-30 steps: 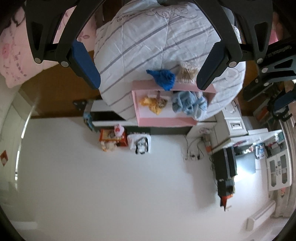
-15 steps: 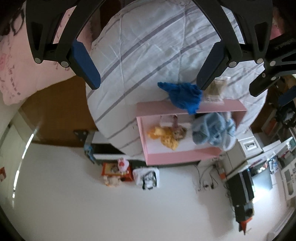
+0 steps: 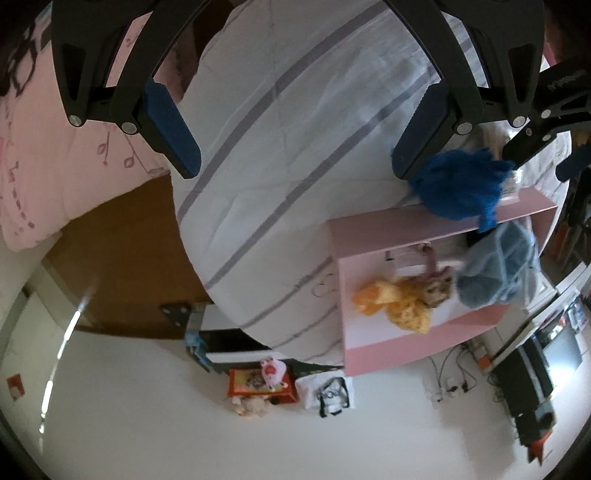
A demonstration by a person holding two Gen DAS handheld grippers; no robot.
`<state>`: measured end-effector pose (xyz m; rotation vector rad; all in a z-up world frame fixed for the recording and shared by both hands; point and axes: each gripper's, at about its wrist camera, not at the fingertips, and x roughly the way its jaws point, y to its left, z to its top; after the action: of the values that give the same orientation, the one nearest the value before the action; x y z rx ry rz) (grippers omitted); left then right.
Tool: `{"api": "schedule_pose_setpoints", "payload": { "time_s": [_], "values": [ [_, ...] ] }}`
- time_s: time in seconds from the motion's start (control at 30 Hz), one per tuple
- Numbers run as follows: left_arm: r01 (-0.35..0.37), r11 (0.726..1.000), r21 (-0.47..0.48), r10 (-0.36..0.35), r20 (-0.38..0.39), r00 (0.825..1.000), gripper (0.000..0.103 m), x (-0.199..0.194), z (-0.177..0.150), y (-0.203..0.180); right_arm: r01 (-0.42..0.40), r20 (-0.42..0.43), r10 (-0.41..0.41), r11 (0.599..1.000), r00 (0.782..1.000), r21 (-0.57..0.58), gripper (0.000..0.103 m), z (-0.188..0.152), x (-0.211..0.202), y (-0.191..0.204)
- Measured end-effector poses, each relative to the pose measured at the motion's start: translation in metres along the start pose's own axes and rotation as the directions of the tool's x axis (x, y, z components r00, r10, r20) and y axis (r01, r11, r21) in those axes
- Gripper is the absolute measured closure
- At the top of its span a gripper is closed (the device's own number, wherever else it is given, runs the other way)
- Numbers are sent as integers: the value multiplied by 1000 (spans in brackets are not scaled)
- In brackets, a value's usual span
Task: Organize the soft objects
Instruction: 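Move both open tools down toward the cotton swab bag and blue knit item, then grasp the clear cotton swab bag with the left tool while the right grasps the blue knit item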
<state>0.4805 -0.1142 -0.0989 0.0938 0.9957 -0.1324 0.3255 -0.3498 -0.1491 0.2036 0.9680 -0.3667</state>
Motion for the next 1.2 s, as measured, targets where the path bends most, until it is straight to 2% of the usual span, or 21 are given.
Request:
{"api": "schedule_pose_setpoints", "payload": {
  "time_s": [0.2,0.27,0.33,0.43,0.67,0.87,1.2],
  "values": [
    [22,1000,0,-22,-48,999,3,33,5,-3,5,-32,-5,1000,999,10,0,2,16,-5],
    [20,1000,18,-19,-46,999,17,41,4,-4,5,-41,-4,1000,999,9,0,2,21,-4],
    [32,999,27,-31,-65,997,38,47,3,-5,5,-45,-5,1000,999,6,0,3,22,-4],
    [66,997,25,-65,-52,997,53,46,0,-2,5,-35,-5,1000,999,6,0,5,19,-1],
    [67,998,-14,-67,-28,997,56,40,-8,23,-17,23,17,1000,1000,5,0,6,-4,14],
    [35,997,-72,-35,-7,999,56,29,-15,55,-54,63,58,997,996,-50,0,6,-22,45],
    [-10,988,-156,9,-8,1000,56,21,-31,107,-136,1,139,974,990,-180,0,1,-4,110]
  ]
}}
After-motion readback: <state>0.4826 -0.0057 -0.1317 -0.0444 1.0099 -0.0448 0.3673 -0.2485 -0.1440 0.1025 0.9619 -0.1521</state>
